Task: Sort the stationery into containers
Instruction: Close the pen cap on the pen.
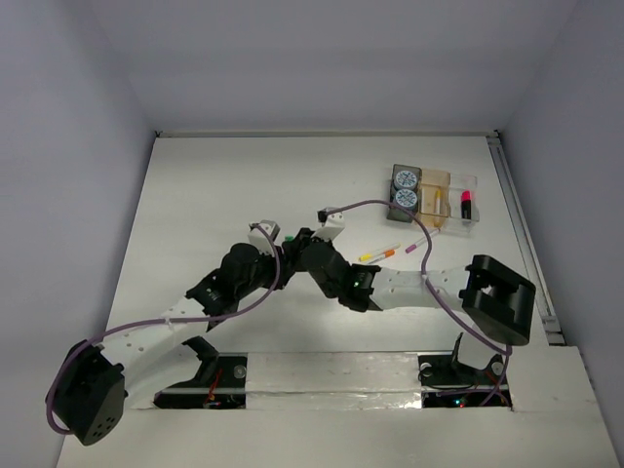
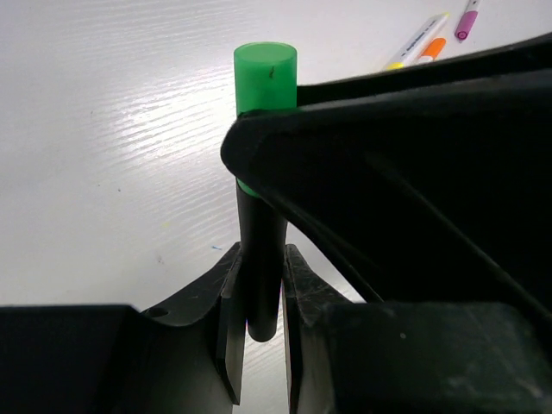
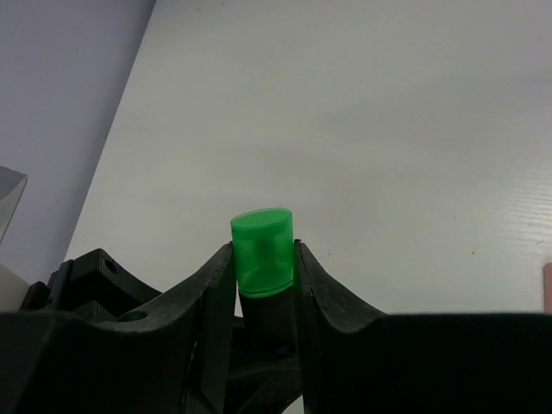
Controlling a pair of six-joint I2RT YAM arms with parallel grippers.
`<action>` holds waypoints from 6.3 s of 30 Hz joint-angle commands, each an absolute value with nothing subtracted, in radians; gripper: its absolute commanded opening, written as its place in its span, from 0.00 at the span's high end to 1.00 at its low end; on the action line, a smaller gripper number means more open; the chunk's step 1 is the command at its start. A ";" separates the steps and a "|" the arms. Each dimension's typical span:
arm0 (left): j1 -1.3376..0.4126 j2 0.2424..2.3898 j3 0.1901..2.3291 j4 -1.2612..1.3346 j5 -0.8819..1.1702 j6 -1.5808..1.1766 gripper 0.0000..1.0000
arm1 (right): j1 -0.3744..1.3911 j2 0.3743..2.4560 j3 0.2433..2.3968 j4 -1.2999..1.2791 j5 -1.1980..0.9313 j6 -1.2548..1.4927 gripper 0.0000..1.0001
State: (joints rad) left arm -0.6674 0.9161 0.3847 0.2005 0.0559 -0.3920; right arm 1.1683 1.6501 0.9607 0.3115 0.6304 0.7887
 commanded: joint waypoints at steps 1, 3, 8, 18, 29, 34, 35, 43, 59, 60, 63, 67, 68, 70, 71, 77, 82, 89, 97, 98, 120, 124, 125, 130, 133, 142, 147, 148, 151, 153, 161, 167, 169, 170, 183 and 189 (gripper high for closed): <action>-0.582 0.851 0.565 0.764 -0.150 -0.385 1.00 | 1.296 1.723 0.848 -0.086 0.416 0.831 1.00; -0.560 0.854 0.555 0.779 -0.118 -0.403 1.00 | 1.296 1.688 0.810 -0.040 0.361 0.833 1.00; -0.525 0.848 0.543 0.822 -0.040 -0.442 1.00 | 1.296 1.669 0.772 -0.011 0.304 0.827 1.00; -0.525 0.819 0.404 0.850 0.144 -0.497 1.00 | 1.264 1.513 0.804 -0.037 0.435 0.805 1.00; -0.525 0.750 0.301 0.899 0.357 -0.528 1.00 | 1.126 1.217 0.752 0.027 0.257 0.481 0.50; -0.525 0.773 0.244 1.034 0.563 -0.607 1.00 | 0.953 0.982 0.692 0.136 -0.091 0.281 0.29; -0.525 0.782 0.236 1.099 0.589 -0.650 1.00 | 0.934 0.929 0.686 0.155 -0.133 0.247 0.24; -0.525 0.906 0.167 1.455 0.791 -0.865 1.00 | 0.911 1.001 0.857 0.261 -0.377 0.149 0.01; -0.525 0.920 0.149 1.540 0.822 -0.910 1.00 | 0.873 1.273 0.988 0.502 -0.480 0.317 0.18; -0.525 0.922 0.147 1.540 0.822 -0.910 1.00 | 0.873 1.282 0.988 0.512 -0.488 0.334 0.23; -0.525 0.917 0.144 1.539 0.822 -0.908 1.00 | 0.864 1.295 0.986 0.538 -0.518 0.360 0.34; -0.534 0.922 0.141 1.540 0.821 -0.905 1.00 | 0.855 1.313 0.985 0.555 -0.522 0.379 0.40; -0.534 0.923 0.141 1.540 0.821 -0.905 1.00 | 0.854 1.316 0.980 0.566 -0.522 0.380 0.40; -0.534 0.922 0.141 1.539 0.816 -0.905 1.00 | 0.854 1.319 0.982 0.571 -0.534 0.391 0.41; -0.534 0.922 0.140 1.539 0.816 -0.904 1.00 | 0.854 1.324 0.983 0.571 -0.540 0.394 0.43; -0.534 0.917 0.138 1.531 0.811 -0.902 1.00 | 0.854 1.335 0.988 0.566 -0.554 0.406 0.56; -0.534 0.913 0.143 1.522 0.810 -0.899 1.00 | 0.845 1.341 0.982 0.563 -0.558 0.413 0.56; -0.534 0.905 0.143 1.522 0.808 -0.899 1.00 | 0.845 1.351 0.977 0.575 -0.569 0.431 0.64; -0.534 0.894 0.160 1.497 0.799 -0.879 1.00 | 0.845 1.364 0.974 0.589 -0.591 0.453 0.67; -0.534 0.894 0.160 1.499 0.798 -0.880 1.00 | 0.845 1.364 0.974 0.589 -0.595 0.454 0.71; -0.489 0.936 0.337 1.633 0.773 -0.986 1.00 | 0.854 1.386 0.762 0.945 -0.768 0.616 1.00; -0.479 1.032 0.350 1.833 0.798 -1.107 1.00 | 0.874 1.428 0.775 1.023 -0.811 0.650 1.00; -0.479 1.037 0.353 1.842 0.796 -1.112 1.00 | 0.874 1.430 0.778 1.016 -0.813 0.647 1.00; -0.433 0.988 0.374 1.789 0.793 -1.101 1.00 | 0.894 1.402 0.762 0.942 -0.796 0.601 1.00; -0.394 0.925 0.396 1.683 0.788 -1.052 1.00 | 0.932 1.370 0.729 0.841 -0.755 0.555 1.00; -0.357 0.891 0.469 1.554 0.761 -0.977 1.00 | 1.061 1.460 0.554 0.863 -0.647 0.633 1.00; -0.357 0.925 0.495 1.603 0.762 -1.009 1.00 | 1.127 1.563 0.552 0.986 -0.614 0.670 1.00; -0.357 0.927 0.502 1.603 0.762 -1.011 1.00 | 1.127 1.569 0.552 0.989 -0.604 0.672 1.00; -0.357 0.923 0.512 1.580 0.758 -0.994 1.00 | 1.140 1.585 0.532 1.015 -0.588 0.681 1.00; -0.328 0.923 0.514 1.581 0.762 -0.999 1.00 | 1.149 1.577 0.508 1.003 -0.574 0.678 1.00; -0.279 0.920 0.537 1.562 0.769 -1.015 1.00 | 1.215 1.563 0.453 0.769 -0.545 0.624 1.00; -0.279 0.896 0.577 1.476 0.761 -0.976 1.00 | 1.261 1.598 0.445 0.695 -0.508 0.621 1.00; -0.279 0.897 0.580 1.463 0.761 -0.974 1.00 | 1.272 1.604 0.428 0.712 -0.485 0.638 1.00; -0.279 0.897 0.580 1.462 0.761 -0.973 1.00 | 1.272 1.612 0.422 0.719 -0.486 0.641 1.00; -0.326 0.922 0.519 1.490 0.747 -0.982 1.00 | 1.272 1.473 0.464 0.595 -0.278 0.658 1.00; -0.420 0.969 0.420 1.509 0.727 -0.973 1.00 | 1.220 1.476 0.575 0.615 -0.221 0.687 1.00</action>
